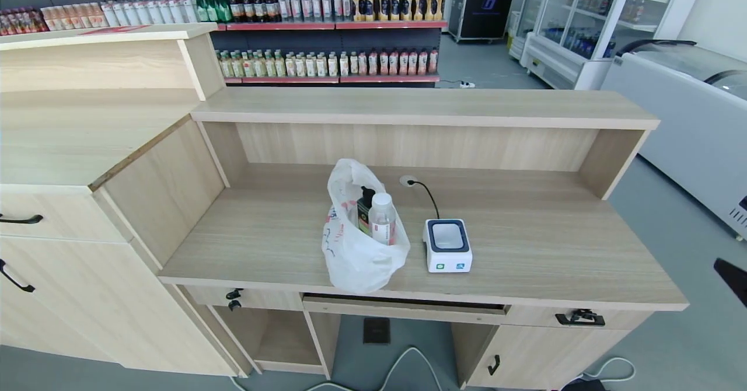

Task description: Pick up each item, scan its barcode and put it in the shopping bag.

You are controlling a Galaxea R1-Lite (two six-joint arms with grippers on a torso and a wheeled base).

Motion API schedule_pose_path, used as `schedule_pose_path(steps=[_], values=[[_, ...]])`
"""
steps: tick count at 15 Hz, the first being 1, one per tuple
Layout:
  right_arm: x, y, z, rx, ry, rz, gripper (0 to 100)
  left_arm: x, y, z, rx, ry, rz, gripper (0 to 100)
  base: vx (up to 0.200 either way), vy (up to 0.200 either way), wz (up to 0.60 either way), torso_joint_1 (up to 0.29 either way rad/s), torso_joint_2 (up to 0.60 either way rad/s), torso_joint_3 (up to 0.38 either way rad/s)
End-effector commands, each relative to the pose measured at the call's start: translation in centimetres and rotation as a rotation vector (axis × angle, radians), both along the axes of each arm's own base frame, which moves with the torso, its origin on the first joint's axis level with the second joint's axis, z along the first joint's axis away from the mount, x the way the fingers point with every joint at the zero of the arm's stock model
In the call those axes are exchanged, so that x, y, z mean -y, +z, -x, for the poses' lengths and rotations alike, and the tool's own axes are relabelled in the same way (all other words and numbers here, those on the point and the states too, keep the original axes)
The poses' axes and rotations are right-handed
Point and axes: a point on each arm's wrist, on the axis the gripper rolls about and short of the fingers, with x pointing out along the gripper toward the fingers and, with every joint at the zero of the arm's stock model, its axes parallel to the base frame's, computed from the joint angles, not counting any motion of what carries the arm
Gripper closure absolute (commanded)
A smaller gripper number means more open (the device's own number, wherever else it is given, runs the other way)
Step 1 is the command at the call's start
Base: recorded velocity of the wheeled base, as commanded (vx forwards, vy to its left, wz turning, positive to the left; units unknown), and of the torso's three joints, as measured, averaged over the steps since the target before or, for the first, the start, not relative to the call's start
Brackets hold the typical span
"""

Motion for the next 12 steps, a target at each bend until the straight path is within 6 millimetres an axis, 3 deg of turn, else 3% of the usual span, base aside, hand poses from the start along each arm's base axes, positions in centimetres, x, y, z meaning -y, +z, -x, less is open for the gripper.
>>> schedule_pose_path(steps=[1, 6, 9, 12], values=[[-1.7, -3.9, 5.1, 0.062, 0.039, -0.007, 0, 0.0, 0.0, 0.0, 0.001, -0.001, 0.0, 0, 0.0, 0.0, 0.0, 0.027, -0.07, -0.027], [-2.8, -7.9, 10.0, 0.016, 0.058, -0.052, 0, 0.0, 0.0, 0.0, -0.001, -0.001, 0.0, 0, 0.0, 0.0, 0.0, 0.0, 0.0, 0.0], [-2.9, -8.2, 11.5, 0.156, 0.137, -0.039, 0, 0.0, 0.0, 0.0, -0.001, -0.001, 0.0, 0, 0.0, 0.0, 0.0, 0.0, 0.0, 0.0], [-2.8, -8.2, 11.5, 0.159, 0.101, -0.046, 0, 0.0, 0.0, 0.0, -0.001, -0.001, 0.0, 0, 0.0, 0.0, 0.0, 0.0, 0.0, 0.0]])
